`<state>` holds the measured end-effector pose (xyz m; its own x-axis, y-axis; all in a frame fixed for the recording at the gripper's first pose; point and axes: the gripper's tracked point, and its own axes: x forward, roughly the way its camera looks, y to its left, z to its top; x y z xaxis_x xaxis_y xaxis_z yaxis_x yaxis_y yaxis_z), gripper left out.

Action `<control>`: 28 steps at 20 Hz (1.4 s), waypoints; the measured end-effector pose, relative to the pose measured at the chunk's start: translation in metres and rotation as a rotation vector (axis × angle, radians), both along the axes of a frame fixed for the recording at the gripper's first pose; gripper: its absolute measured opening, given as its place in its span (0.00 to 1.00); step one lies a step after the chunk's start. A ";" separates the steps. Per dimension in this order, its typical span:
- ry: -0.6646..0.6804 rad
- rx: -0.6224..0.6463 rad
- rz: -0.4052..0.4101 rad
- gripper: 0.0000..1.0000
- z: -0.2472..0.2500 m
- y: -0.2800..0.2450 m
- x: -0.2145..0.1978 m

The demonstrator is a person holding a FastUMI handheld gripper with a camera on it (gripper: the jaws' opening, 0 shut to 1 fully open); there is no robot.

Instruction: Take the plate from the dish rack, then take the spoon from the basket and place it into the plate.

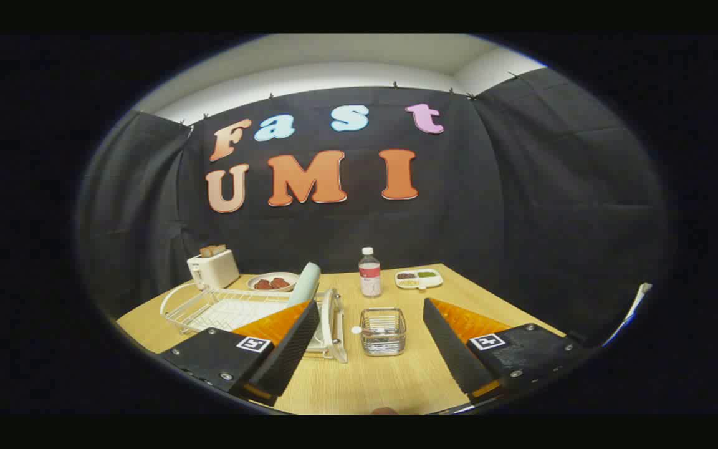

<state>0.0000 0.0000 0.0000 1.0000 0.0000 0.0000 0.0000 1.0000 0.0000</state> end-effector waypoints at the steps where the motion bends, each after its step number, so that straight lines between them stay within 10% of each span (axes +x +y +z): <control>1: 0.003 -0.003 -0.013 1.00 -0.005 -0.001 0.000; 28: 0.027 -0.049 0.030 1.00 -0.005 0.044 0.025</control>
<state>0.0247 0.0444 -0.0055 0.9992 0.0290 -0.0275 -0.0303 0.9984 -0.0483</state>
